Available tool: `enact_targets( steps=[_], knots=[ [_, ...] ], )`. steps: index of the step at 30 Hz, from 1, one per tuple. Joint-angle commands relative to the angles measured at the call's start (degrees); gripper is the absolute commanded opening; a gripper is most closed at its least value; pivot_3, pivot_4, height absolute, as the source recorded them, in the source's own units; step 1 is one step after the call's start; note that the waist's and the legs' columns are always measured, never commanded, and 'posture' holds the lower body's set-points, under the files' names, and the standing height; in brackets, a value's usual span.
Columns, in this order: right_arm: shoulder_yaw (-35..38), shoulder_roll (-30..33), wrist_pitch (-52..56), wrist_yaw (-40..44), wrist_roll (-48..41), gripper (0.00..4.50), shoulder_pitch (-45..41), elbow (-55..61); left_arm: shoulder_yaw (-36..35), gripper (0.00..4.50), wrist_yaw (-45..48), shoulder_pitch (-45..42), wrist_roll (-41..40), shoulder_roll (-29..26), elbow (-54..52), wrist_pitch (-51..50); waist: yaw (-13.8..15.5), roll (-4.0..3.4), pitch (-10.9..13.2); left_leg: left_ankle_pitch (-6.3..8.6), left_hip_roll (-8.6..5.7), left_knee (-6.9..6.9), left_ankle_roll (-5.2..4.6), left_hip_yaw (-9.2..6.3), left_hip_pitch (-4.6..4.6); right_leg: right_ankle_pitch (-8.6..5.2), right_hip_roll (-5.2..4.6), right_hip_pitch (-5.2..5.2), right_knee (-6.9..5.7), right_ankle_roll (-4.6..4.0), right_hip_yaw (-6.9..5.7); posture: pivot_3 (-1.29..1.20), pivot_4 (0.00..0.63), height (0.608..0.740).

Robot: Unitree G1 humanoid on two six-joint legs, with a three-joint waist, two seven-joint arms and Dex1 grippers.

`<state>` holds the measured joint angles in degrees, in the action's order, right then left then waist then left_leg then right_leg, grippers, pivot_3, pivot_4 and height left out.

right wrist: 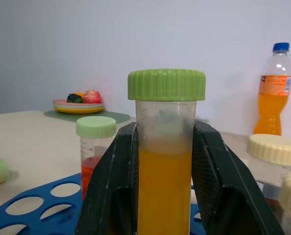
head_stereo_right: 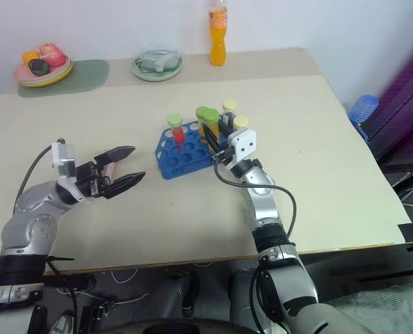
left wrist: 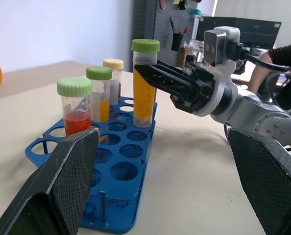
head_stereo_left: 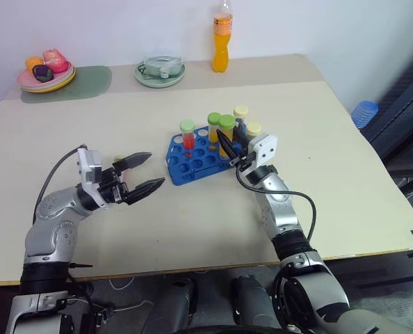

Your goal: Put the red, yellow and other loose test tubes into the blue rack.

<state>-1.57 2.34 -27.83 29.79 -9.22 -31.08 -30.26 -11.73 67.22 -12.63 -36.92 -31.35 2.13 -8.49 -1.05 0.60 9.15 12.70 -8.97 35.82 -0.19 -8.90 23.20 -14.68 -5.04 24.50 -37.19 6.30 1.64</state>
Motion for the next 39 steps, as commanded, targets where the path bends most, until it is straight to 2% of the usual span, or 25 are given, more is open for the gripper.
enact_targets(
  steps=[1, 10, 14, 21, 25, 28, 29, 39],
  knots=[
    [-0.6, -0.2, 0.8, 0.2, 0.5, 1.11, 0.4, -0.8, -1.6, 4.29, -0.2, 0.2, -1.1, -0.4, -1.9, 0.0, 0.0, 0.00, 0.0, 0.00, 0.00, 0.00, 0.00, 0.00, -0.01, 0.00, 0.00, 0.00, 0.00, 0.00, 0.00, 0.00, 0.150, 0.740],
    [0.0, 0.2, 0.4, 0.0, 0.5, 1.11, -1.5, -3.7, -2.0, 4.29, -0.5, 0.6, -1.2, -0.4, -2.4, -0.1, 0.0, 0.00, 0.0, 0.01, 0.00, -0.16, -0.01, 0.01, -0.29, -0.01, 0.00, -0.06, 0.04, -0.01, 0.01, 0.00, 0.150, 0.740],
    [0.5, 0.7, 0.3, -0.1, 0.4, 1.11, -2.7, -5.3, -2.0, 4.29, -0.6, 0.6, -1.3, -0.3, -2.6, -0.2, 0.0, 0.00, 0.0, 0.18, 0.01, -0.28, -0.30, 0.02, -0.56, -0.01, 0.00, -0.22, 0.07, -0.02, 0.04, 0.00, 0.150, 0.740],
    [1.5, 0.7, 1.3, 1.3, -1.7, 1.11, -3.1, -5.5, -2.2, 4.29, -0.8, 0.9, -1.5, -0.3, -2.9, -0.3, 0.0, 0.00, 0.0, 0.17, 0.01, -0.37, -0.28, 0.04, -0.57, -0.02, 0.00, -0.18, 0.07, -0.03, 0.08, 0.00, 0.150, 0.740],
    [1.3, 1.0, -0.6, 0.2, -0.2, 2.67, -3.0, -5.0, -2.1, 4.29, -0.9, 1.0, -1.7, -0.2, -3.1, -0.3, 0.1, -0.01, 0.0, 0.17, 0.01, -0.39, -0.28, 0.04, -0.57, -0.02, 0.00, -0.18, 0.07, -0.03, 0.09, 0.00, 0.150, 0.740],
    [0.8, 1.3, -1.8, -0.2, 1.0, 4.27, -2.9, -4.4, -2.4, 4.29, -1.5, 0.9, -2.1, 0.1, -3.0, -0.5, 0.0, -0.01, 0.0, 0.15, 0.02, -0.43, -0.26, 0.04, -0.59, -0.02, 0.01, -0.17, 0.07, -0.03, 0.09, 0.00, 0.150, 0.740],
    [0.6, 1.5, -1.8, -0.1, 1.3, 4.45, -2.7, -4.0, -2.6, 4.29, -2.0, 0.8, -2.0, 0.2, -2.8, -0.5, 0.0, -0.01, 0.0, 0.15, 0.02, -0.46, -0.26, 0.05, -0.59, -0.02, 0.01, -0.17, 0.07, -0.03, 0.10, 0.00, 0.150, 0.740],
    [-1.7, 8.1, 6.4, 3.0, 2.3, 4.45, 4.3, 10.7, -6.2, 4.29, -14.6, -3.2, -3.1, 3.4, -2.4, -3.1, 0.3, 0.00, 0.0, 0.13, 0.03, -0.53, -0.23, 0.05, -0.60, -0.03, 0.00, -0.17, 0.09, -0.04, 0.18, 0.00, 0.150, 0.740]
  ],
)
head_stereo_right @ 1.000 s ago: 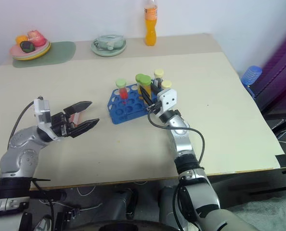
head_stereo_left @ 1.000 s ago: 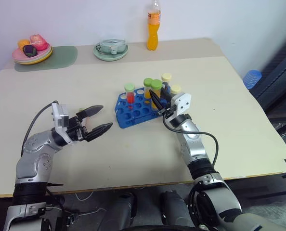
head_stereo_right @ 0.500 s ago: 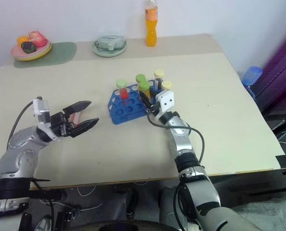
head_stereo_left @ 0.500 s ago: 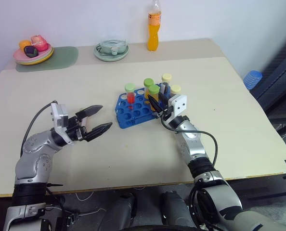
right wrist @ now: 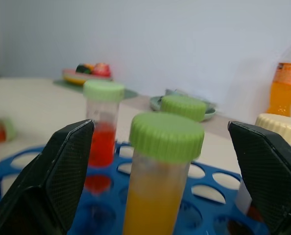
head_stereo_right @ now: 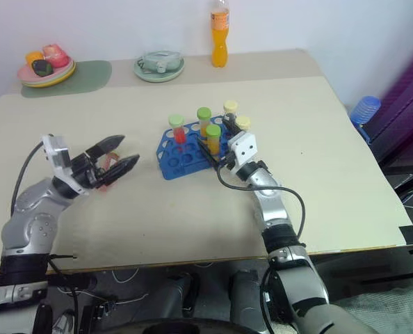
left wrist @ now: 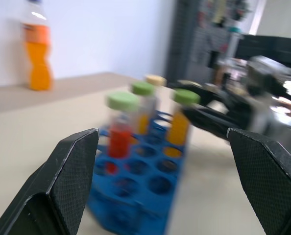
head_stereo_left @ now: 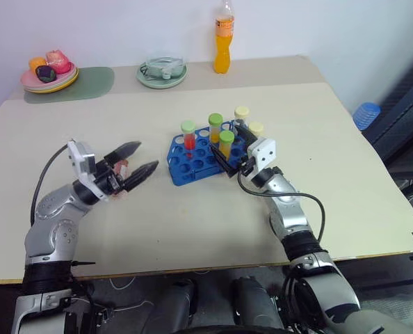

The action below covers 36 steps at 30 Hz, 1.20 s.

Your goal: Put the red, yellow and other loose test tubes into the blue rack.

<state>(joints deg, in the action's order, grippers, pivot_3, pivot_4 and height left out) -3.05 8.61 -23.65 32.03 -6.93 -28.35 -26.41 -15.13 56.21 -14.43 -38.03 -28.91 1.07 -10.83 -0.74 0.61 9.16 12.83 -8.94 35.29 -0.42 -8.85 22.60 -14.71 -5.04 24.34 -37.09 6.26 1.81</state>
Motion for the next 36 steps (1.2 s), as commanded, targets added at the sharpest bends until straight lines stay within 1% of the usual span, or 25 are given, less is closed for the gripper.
enact_targets(
  steps=[1, 3, 8, 11, 13, 15, 16, 19, 21, 23, 26, 29, 31, 36],
  knots=[
    [-0.2, 2.9, 3.7, 1.2, -0.3, 4.45, 2.7, 9.2, -3.5, 4.29, -5.4, -2.0, -2.7, 1.6, -1.6, -1.2, 0.0, 0.00, 0.0, 0.00, 0.00, 0.00, 0.00, 0.00, 0.00, 0.00, -0.01, 0.00, -0.01, 0.00, 0.01, 0.00, 0.150, 0.740],
    [-0.2, 4.0, 6.0, 1.6, -0.9, 4.45, 4.1, 12.3, -4.3, 4.29, -7.6, -2.6, -2.9, 2.3, -1.8, -1.7, -0.1, 0.01, 0.0, 0.00, 0.01, -0.01, 0.00, 0.00, 0.00, 0.00, -0.04, -0.01, 0.00, 0.00, 0.01, 0.00, 0.150, 0.740],
    [1.1, 12.6, 19.4, 7.8, -6.8, 4.45, 12.0, 27.8, -5.5, 4.29, -23.6, -4.9, -1.7, 3.3, -5.8, -9.7, 0.3, 0.03, 0.0, 0.00, 0.05, -0.02, 0.01, 0.01, 0.07, 0.00, -0.05, -0.12, 0.01, 0.01, 0.03, 0.00, 0.150, 0.740],
    [4.1, 20.1, 27.0, 12.5, -12.1, 4.45, 15.1, 36.3, -4.5, 4.29, -36.9, -5.3, 2.9, 0.2, -10.0, -21.7, 0.3, 0.06, 0.0, 0.01, 0.05, 0.01, -0.01, 0.02, 0.09, 0.00, -0.07, -0.18, 0.02, 0.01, 0.03, 0.00, 0.150, 0.740],
    [5.0, 23.4, 29.6, 14.3, -13.8, 4.45, 15.8, 39.4, -4.8, 4.29, -42.0, -5.7, 3.3, -0.9, -12.0, -27.6, 0.0, 0.07, 0.0, 0.02, 0.06, -0.01, -0.02, 0.04, 0.11, -0.01, -0.08, -0.16, 0.03, 0.02, 0.04, 0.00, 0.150, 0.740],
    [6.6, 27.3, 33.9, 16.8, -17.8, 4.45, 15.0, 43.7, -6.6, 4.29, -50.6, -10.3, 1.7, -3.7, -11.9, -47.3, 0.2, 0.14, 0.1, 0.02, 0.14, -0.03, -0.02, 0.10, 0.10, -0.01, -0.03, -0.15, 0.02, 0.02, 0.04, 0.00, 0.150, 0.740],
    [7.2, 28.7, 35.9, 17.9, -19.9, 4.45, 14.2, 45.5, -7.0, 4.29, -52.9, -13.1, 1.5, -5.2, -10.8, -55.7, 0.2, 0.20, 0.1, 0.02, 0.17, 0.00, -0.02, 0.08, 0.13, -0.01, 0.00, -0.12, -0.02, 0.02, 0.02, 0.00, 0.150, 0.740],
    [7.4, 29.8, 40.0, 19.1, -24.1, 4.45, 10.9, 48.7, -8.7, 4.29, -54.1, -20.1, 0.8, -6.7, -8.3, -65.3, 0.1, 0.34, 0.2, 0.02, 0.20, 0.03, -0.02, 0.06, 0.18, -0.01, 0.04, -0.09, -0.02, 0.03, -0.10, 0.00, 0.150, 0.740],
    [6.8, 29.4, 42.1, 19.2, -25.9, 4.45, 9.0, 49.5, -9.3, 4.29, -55.5, -25.0, 2.4, -6.7, -5.1, -69.5, 0.2, 0.37, 0.2, 0.02, 0.20, 0.04, -0.01, 0.08, 0.19, 0.00, 0.02, -0.10, 0.02, 0.04, -0.12, 0.00, 0.150, 0.740],
    [6.1, 29.1, 43.3, 19.6, -26.5, 4.45, 8.2, 49.3, -8.5, 4.29, -55.8, -28.6, 4.0, -7.2, -1.1, -74.2, 0.4, 0.39, 0.2, 0.02, 0.19, 0.03, -0.01, 0.08, 0.21, 0.00, 0.01, -0.10, 0.05, 0.03, -0.15, 0.00, 0.150, 0.740],
    [4.3, 28.6, 41.8, 21.0, -24.4, 4.45, 8.4, 47.0, -6.9, 4.29, -56.3, -34.1, 7.1, -7.1, 5.6, -79.8, 0.5, 0.39, 0.2, 0.01, 0.18, 0.04, 0.00, 0.11, 0.22, 0.00, 0.00, -0.09, 0.07, 0.04, -0.17, 0.00, 0.150, 0.740],
    [4.3, 27.5, 41.9, 20.8, -24.7, 4.45, 7.7, 46.3, -5.5, 4.29, -56.2, -38.4, 9.4, -7.4, 12.4, -81.5, 0.5, 0.42, 0.2, 0.00, 0.18, 0.07, 0.02, 0.11, 0.29, 0.01, -0.01, -0.01, 0.03, 0.04, -0.17, 0.00, 0.150, 0.740],
    [4.2, 27.2, 41.7, 20.9, -24.4, 4.45, 7.3, 46.0, -4.7, 4.29, -56.0, -41.1, 10.6, -7.6, 16.8, -81.7, 0.5, 0.43, 0.2, -0.17, 0.18, 0.08, 0.30, 0.10, 0.35, 0.01, -0.01, 0.06, 0.02, 0.03, -0.17, 0.00, 0.150, 0.740],
    [4.2, 26.7, 41.4, 20.6, -23.7, 4.45, 7.2, 45.8, -2.4, 4.29, -55.6, -46.5, 13.8, -6.6, 25.6, -81.7, 0.3, 0.43, 0.2, -0.18, 0.18, 0.10, 0.33, 0.10, 0.42, 0.02, -0.02, 0.12, 0.01, 0.04, -0.17, 0.00, 0.150, 0.740]
  ],
)
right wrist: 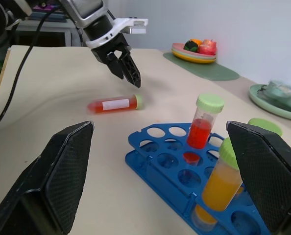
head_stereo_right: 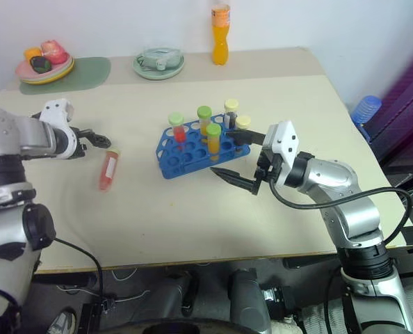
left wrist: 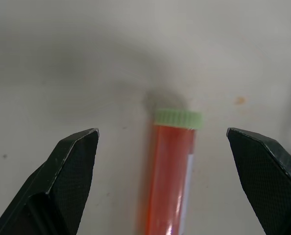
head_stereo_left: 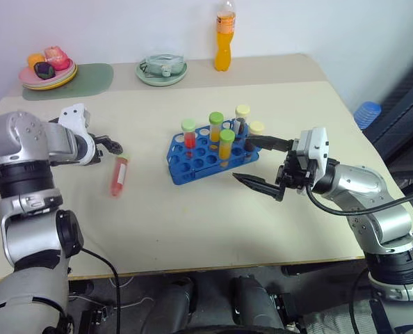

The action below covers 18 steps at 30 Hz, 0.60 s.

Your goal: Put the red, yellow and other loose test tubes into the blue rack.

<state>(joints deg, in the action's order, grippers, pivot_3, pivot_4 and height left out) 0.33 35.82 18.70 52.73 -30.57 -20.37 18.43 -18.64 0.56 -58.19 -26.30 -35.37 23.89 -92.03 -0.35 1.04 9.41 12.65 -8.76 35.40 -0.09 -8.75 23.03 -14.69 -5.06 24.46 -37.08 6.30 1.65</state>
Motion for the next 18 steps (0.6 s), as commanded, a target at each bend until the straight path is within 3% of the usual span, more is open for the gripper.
enact_targets(
  steps=[1, 11, 14, 18],
  knots=[
    [0.9, -0.5, -0.8, -0.3, 0.0, 4.45, -0.7, 1.1, 1.9, 4.29, 0.1, -3.6, 2.7, 0.1, 4.2, -0.5, -0.1, 0.00, 0.0, 0.00, 0.00, 0.00, 0.00, 0.00, 0.01, 0.00, 0.00, 0.00, 0.00, 0.00, 0.00, 0.00, 0.150, 0.740],
    [1.7, -0.7, -0.3, -1.9, 0.0, 4.45, 0.6, 2.7, 5.3, 4.29, -1.9, -5.4, 9.0, 4.0, 11.7, -0.5, -0.3, 0.00, 0.0, -0.03, 0.00, 0.11, 0.04, 0.00, 0.11, 0.01, 0.00, 0.08, -0.06, 0.00, 0.00, 0.00, 0.150, 0.740],
    [1.7, -0.8, -0.1, -2.5, -0.3, 4.50, 1.0, 3.4, 4.7, 3.45, -2.5, -3.8, 11.0, 5.2, 10.2, -0.4, -0.3, 0.00, 0.0, -0.03, 0.00, 0.24, 0.04, 0.00, 0.20, 0.01, 0.00, 0.12, -0.09, 0.01, 0.00, 0.00, 0.150, 0.740],
    [1.6, -0.8, 0.2, -2.9, -0.5, 4.50, 1.4, 3.8, 2.6, 1.46, -2.7, -2.6, 12.7, 6.7, 9.7, -0.5, -0.2, 0.00, 0.0, -0.02, 0.00, 0.36, 0.04, 0.00, 0.25, 0.01, 0.00, 0.12, -0.11, 0.01, -0.01, 0.00, 0.150, 0.740]
  ],
)
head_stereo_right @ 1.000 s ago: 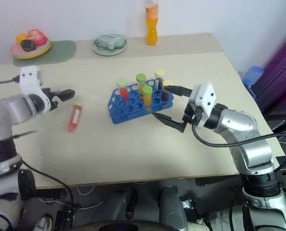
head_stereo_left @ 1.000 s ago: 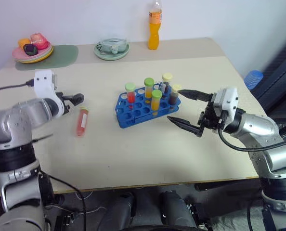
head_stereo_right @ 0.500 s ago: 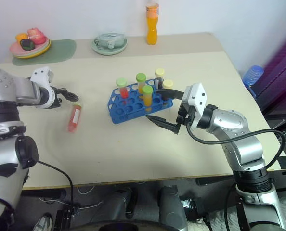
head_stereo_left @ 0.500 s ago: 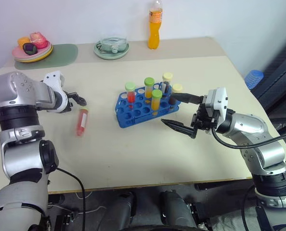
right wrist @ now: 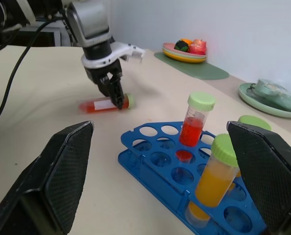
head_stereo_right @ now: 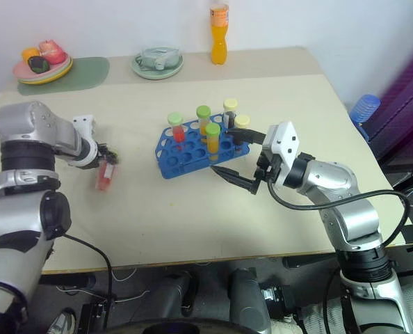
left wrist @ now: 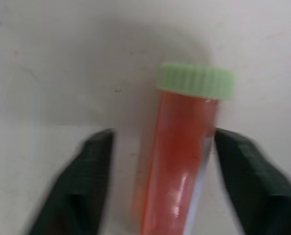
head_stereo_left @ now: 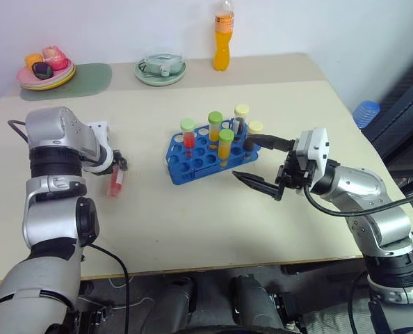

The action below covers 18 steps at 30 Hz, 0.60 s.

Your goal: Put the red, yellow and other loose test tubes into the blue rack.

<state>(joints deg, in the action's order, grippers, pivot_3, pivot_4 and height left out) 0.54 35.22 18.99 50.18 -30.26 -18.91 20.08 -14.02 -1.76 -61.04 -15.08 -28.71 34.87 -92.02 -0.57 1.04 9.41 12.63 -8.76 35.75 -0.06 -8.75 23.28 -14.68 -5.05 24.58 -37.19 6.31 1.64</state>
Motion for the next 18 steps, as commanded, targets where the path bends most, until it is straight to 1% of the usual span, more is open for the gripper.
enact_targets(
  steps=[1, 2, 7, 9, 10, 11, 12, 13, 14, 15, 16, 17, 18],
  knots=[
    [1.4, -0.2, -0.1, -0.3, -0.9, 4.50, 0.0, 2.2, -2.3, 0.91, -0.4, 0.5, 1.9, 0.2, -1.4, -0.5, 0.0, -0.01, 0.0, 0.00, 0.00, 0.02, 0.00, 0.00, 0.00, 0.00, 0.00, 0.00, -0.01, 0.00, 0.00, 0.00, 0.150, 0.740],
    [1.4, -0.2, -0.1, -0.2, -0.9, 4.50, 0.0, 2.1, -2.7, 0.76, -0.3, 0.8, 2.1, 0.3, -1.5, -0.5, 0.0, -0.01, 0.0, 0.00, 0.00, 0.03, 0.00, 0.01, 0.00, 0.00, 0.00, 0.00, -0.02, 0.00, 0.00, 0.00, 0.150, 0.740],
    [1.1, -0.1, -0.2, 0.3, -0.9, 4.50, -0.2, 1.5, -2.6, 0.76, 0.4, 3.7, 1.8, -0.8, -4.9, -0.5, -0.1, -0.05, 0.0, 0.01, 0.00, 0.09, -0.01, 0.01, -0.01, 0.00, 0.00, -0.01, -0.05, 0.00, 0.00, 0.00, 0.150, 0.740],
    [1.0, -0.2, -0.2, 0.5, -0.8, 4.50, -0.3, 1.2, -3.0, 0.76, 1.6, 6.1, 0.2, -1.4, -9.0, -0.5, -0.2, -0.06, 0.0, 0.01, 0.01, 0.11, -0.01, 0.01, -0.01, 0.00, 0.01, -0.02, -0.08, 0.00, 0.00, 0.00, 0.150, 0.740],
    [0.9, -0.3, -0.3, 0.6, -0.8, 4.50, -0.3, 1.1, -3.1, 0.76, 3.4, 8.4, -0.8, -1.8, -14.2, 0.6, -0.4, -0.08, 0.0, 0.01, 0.01, 0.12, -0.01, 0.02, -0.02, 0.00, 0.01, -0.02, -0.09, 0.00, 0.00, 0.00, 0.150, 0.740],
    [0.8, -0.4, -0.3, 0.7, -0.8, 4.50, -0.4, 0.9, -1.9, 0.76, 7.2, 11.5, -2.7, -3.3, -20.0, 2.9, -0.5, -0.08, 0.0, 0.01, 0.02, 0.11, 0.00, 0.05, -0.02, 0.00, 0.01, -0.01, -0.10, 0.00, 0.03, 0.00, 0.150, 0.740],
    [0.8, -0.4, -0.3, 0.9, -0.7, 4.50, -0.4, 0.8, -0.9, 0.76, 9.8, 13.8, -4.0, -4.4, -24.2, 4.6, -0.6, -0.08, 0.0, 0.02, 0.04, 0.11, 0.01, 0.07, -0.03, 0.00, 0.01, 0.01, -0.13, -0.01, 0.05, 0.00, 0.150, 0.740],
    [0.9, -0.4, -0.3, 1.0, -0.7, 4.50, -0.3, 0.7, -1.7, 0.76, 11.7, 15.9, -5.1, -4.4, -27.5, 6.7, -0.5, -0.08, 0.0, 0.04, 0.07, 0.12, 0.03, 0.12, -0.03, 0.00, 0.03, 0.02, -0.15, -0.02, 0.11, 0.00, 0.150, 0.740],
    [0.9, -0.5, -0.4, 1.2, -0.7, 4.50, -0.4, 0.3, -5.2, 0.76, 18.6, 20.9, -9.5, -3.6, -34.2, 14.0, -0.4, -0.12, -0.1, 0.04, 0.10, 0.14, 0.04, 0.11, -0.03, 0.01, 0.05, 0.02, -0.16, -0.03, 0.14, 0.00, 0.150, 0.740],
    [0.8, -0.6, -0.5, 1.3, -0.6, 4.50, -0.4, 0.1, -7.9, 0.76, 23.4, 24.5, -12.5, -2.8, -39.0, 19.4, -0.3, -0.14, -0.1, 0.04, 0.11, 0.14, 0.05, 0.12, -0.03, 0.03, 0.06, 0.02, -0.14, -0.07, 0.14, 0.00, 0.150, 0.740],
    [0.8, -0.7, -0.6, 1.4, -0.5, 4.50, -0.4, -0.2, -9.9, 0.76, 24.6, 27.7, -13.6, -2.2, -43.2, 22.2, -0.2, -0.10, 0.0, 0.04, 0.14, 0.13, 0.05, 0.20, -0.03, 0.04, 0.05, 0.02, -0.12, -0.09, 0.17, 0.00, 0.150, 0.740],
    [0.9, -0.7, -0.6, 1.5, -0.5, 4.50, -0.3, -0.4, -11.4, 0.76, 24.6, 29.3, -14.7, -1.7, -45.0, 21.6, -0.1, -0.08, 0.0, 0.05, 0.17, 0.18, 0.04, 0.21, 0.00, 0.06, 0.06, 0.01, -0.05, -0.12, 0.16, 0.00, 0.150, 0.740],
    [0.9, -0.7, -0.6, 1.5, -0.5, 4.50, -0.3, -0.5, -11.4, 0.76, 24.8, 31.3, -15.0, -2.1, -46.6, 22.0, 0.2, -0.08, 0.0, 0.05, 0.18, 0.19, 0.04, 0.21, 0.02, 0.09, 0.07, 0.00, 0.00, -0.16, 0.15, 0.00, 0.150, 0.740]
  ],
)
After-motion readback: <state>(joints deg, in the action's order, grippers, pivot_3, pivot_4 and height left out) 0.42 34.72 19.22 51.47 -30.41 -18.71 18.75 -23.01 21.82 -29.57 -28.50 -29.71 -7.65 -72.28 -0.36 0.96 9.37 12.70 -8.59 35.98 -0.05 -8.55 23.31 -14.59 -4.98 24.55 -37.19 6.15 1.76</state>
